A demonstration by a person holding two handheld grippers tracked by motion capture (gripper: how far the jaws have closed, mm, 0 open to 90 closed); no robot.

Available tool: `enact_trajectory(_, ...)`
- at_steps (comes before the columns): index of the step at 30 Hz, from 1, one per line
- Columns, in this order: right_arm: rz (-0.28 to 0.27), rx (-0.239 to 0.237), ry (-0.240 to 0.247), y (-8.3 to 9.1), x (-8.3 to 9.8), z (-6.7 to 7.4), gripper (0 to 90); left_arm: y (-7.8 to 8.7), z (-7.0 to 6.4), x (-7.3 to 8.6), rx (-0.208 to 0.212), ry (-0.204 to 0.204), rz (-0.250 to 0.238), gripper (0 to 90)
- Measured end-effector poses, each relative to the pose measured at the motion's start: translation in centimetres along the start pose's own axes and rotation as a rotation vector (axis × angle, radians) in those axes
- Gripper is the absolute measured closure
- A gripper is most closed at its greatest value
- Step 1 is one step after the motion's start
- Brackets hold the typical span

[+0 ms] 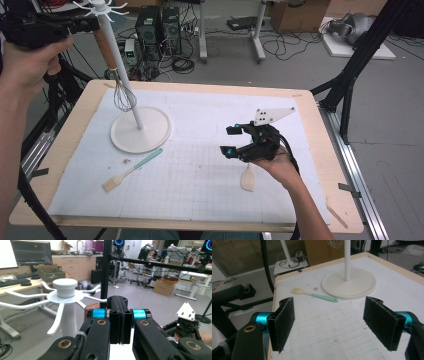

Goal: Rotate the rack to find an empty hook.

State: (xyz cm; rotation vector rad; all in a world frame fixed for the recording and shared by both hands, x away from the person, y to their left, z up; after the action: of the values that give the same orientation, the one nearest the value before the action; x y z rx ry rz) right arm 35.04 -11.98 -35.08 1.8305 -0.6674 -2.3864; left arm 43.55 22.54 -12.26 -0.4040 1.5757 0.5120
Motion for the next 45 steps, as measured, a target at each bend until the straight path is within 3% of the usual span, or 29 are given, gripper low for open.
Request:
enact_trajectory(13,0.001,-0.002,-0.001,0.0,0.0,0.0,24.4,1.3,1.1,0.0,-0.045,-0.002,0.006,88.7)
enact_trajectory(31,-0.014,0.012,0.001,0.9,-0.3,-0.4,24.5,2.3,3.2,0.0,-0.099,0.024,-0.008,88.5)
enact_trajectory(45,-0.019,0.019,-0.008,1.1,-0.4,-0.5,24.4,3.5,1.7,0.2,-0.051,0.009,-0.015,84.7)
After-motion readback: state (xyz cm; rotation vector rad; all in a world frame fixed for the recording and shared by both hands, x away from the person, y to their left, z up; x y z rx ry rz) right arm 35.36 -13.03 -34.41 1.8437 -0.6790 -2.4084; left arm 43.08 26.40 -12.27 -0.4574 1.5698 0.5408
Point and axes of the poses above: each handheld gripper's, and its own axes: y roughly backward along the jaws, x roughly out of its underside, z roughly to its left, the point moved 9 cm from there along -y, roughly forward along the jaws, and after that the axes turned 2 degrees about -y, right-handed, at the moved point
